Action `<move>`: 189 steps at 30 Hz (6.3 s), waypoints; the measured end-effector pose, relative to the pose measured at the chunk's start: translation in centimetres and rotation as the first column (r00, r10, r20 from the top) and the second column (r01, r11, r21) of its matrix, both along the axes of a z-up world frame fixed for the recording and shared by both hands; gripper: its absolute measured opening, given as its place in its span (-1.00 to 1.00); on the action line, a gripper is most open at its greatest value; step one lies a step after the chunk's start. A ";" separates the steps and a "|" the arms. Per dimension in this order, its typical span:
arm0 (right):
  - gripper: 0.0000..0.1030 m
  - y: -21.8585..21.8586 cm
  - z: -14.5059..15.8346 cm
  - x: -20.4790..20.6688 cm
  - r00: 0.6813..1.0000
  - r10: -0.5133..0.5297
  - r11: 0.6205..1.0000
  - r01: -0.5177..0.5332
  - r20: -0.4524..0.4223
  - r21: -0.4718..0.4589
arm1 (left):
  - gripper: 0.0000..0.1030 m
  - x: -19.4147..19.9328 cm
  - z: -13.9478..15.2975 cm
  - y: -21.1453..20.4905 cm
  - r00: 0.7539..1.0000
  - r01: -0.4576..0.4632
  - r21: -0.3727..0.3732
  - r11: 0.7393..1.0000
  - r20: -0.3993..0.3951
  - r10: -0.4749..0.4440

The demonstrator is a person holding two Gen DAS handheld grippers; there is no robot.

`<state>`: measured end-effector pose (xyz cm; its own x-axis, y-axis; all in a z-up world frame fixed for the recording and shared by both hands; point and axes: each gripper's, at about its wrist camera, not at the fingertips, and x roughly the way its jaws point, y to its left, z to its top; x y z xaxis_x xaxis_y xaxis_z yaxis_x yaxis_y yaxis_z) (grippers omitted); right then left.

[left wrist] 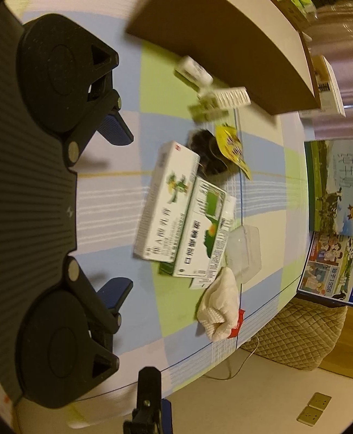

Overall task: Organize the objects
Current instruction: 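Move both tools toward the items on the checkered tablecloth, then grasp the white bird-print medicine box with the left gripper, then carry the bird-print box to the brown box while the right gripper grasps the yellow packet, then lower the bird-print box into the brown box and open the left gripper while the right carries the packet over, then lower the yellow snack packet into the brown box and open the right gripper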

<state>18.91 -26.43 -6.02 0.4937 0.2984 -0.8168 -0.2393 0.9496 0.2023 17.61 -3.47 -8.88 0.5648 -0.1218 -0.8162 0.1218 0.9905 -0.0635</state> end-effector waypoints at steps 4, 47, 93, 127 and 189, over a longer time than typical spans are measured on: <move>0.96 -0.5 -0.2 0.9 0.999 -0.031 1.000 0.031 -0.012 -0.003 | 0.99 1.9 -1.1 -1.1 1.000 0.027 0.022 0.999 -0.002 -0.027; 0.96 0.7 -2.8 4.6 0.995 -0.023 1.000 0.022 -0.096 -0.007 | 0.34 4.0 -3.6 8.8 0.965 -0.248 0.052 0.967 -0.072 0.252; 0.21 14.6 -3.2 15.3 0.980 0.131 0.869 -0.042 -0.147 0.493 | -0.32 -2.8 11.7 22.8 0.882 -0.458 0.070 0.886 0.166 0.442; -0.67 24.5 4.7 13.9 0.988 0.146 0.853 -0.154 0.055 0.499 | -0.32 -0.2 11.9 33.8 0.890 -0.438 0.029 0.899 0.156 0.428; 0.11 42.9 1.8 8.3 0.871 0.488 0.848 -0.489 0.056 0.203 | 0.49 7.7 6.5 36.8 0.935 -0.355 -0.020 0.935 0.017 0.356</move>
<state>27.24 16.47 -4.24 0.2420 0.6610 -0.7103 -0.6623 0.6475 0.3769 25.33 33.30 -2.36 0.5900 0.0766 -0.8038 -0.2365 0.9682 -0.0813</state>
